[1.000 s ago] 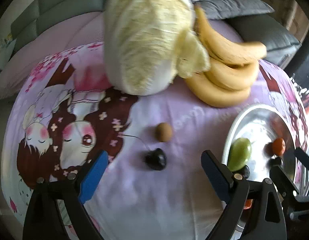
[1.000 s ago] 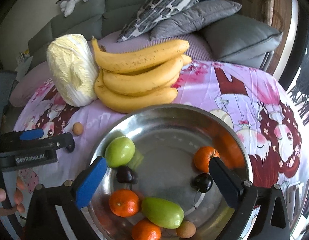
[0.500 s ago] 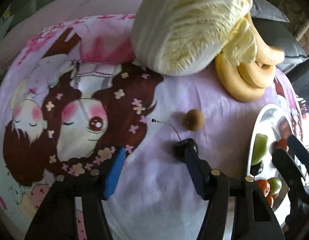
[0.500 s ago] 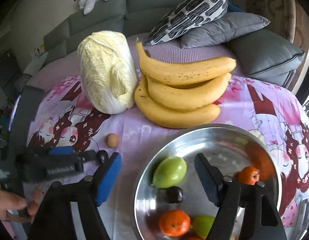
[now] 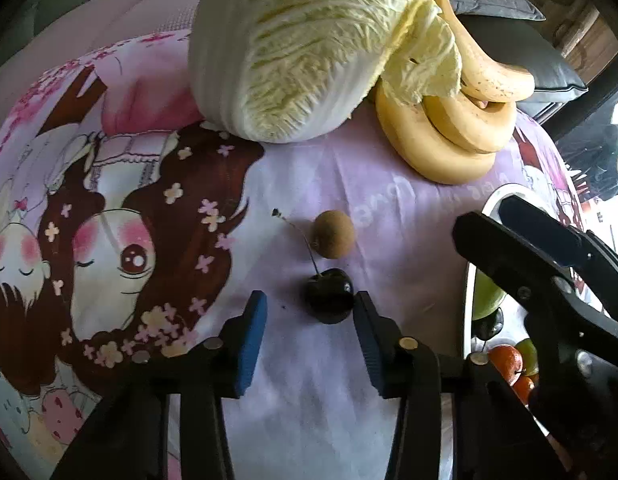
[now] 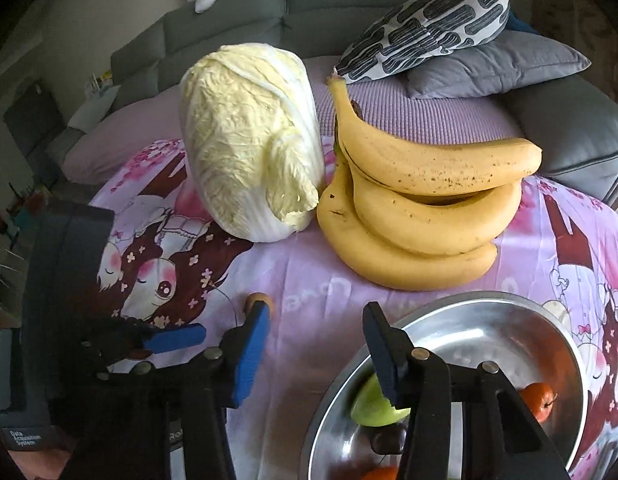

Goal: Organize fruits
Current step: 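Grasp the dark cherry with the left tool while the right tool grasps the small brown fruit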

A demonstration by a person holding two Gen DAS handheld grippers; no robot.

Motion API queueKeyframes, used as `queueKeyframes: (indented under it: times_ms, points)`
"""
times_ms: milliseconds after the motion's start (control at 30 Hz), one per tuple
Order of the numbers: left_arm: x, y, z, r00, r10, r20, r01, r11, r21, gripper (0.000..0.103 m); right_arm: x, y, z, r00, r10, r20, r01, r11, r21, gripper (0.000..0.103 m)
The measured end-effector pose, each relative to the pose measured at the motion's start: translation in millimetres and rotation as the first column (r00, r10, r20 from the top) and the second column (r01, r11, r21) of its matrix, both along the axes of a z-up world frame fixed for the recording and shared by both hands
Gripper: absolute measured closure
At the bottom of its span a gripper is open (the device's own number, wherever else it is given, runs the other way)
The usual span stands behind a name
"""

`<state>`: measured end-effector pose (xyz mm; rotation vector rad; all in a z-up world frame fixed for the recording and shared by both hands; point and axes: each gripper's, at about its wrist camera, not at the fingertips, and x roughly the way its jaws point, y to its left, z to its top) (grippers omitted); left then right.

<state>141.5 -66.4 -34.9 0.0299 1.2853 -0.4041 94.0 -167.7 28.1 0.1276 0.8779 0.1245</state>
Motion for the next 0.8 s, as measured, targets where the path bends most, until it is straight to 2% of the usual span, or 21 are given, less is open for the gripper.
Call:
queueKeyframes:
  times_ms: [100,300,367,500,633,800]
  points:
    - [-3.8,-2.1,-2.8,1.000,-0.010,-0.009,0.010,1.000,-0.024,0.072,3.0,-0.4,-2.8,1.000,0.008,-0.012,-0.008,1.000,0.007,0.052]
    - [-6.2,-2.6,-4.6,1.000,0.009,-0.007,-0.010,0.998,-0.057,0.073,11.0,-0.7,-9.5,0.999,0.017,-0.032,-0.016,0.999,0.038,0.053]
    - [-0.2,11.4,-1.4,1.000,0.019,-0.001,-0.019,0.998,-0.057,0.073,13.7,0.6,-10.8,0.999,0.024,-0.036,-0.023,0.999,0.044,0.054]
    - [3.6,30.2,2.4,0.996,0.084,0.037,-0.084,0.996,0.024,0.073,19.3,7.6,-14.7,0.998,0.038,-0.046,-0.037,0.999,0.035,0.056]
    - [8.9,53.6,3.7,0.987,0.158,0.038,-0.159,0.987,0.031,0.073,25.2,22.7,-23.4,0.995,0.071,-0.072,-0.070,0.997,0.027,0.058]
    - [11.2,68.2,6.5,0.978,0.203,0.048,-0.204,0.978,0.033,0.073,33.9,42.2,-33.6,0.989,0.109,-0.098,-0.107,0.994,0.026,0.063]
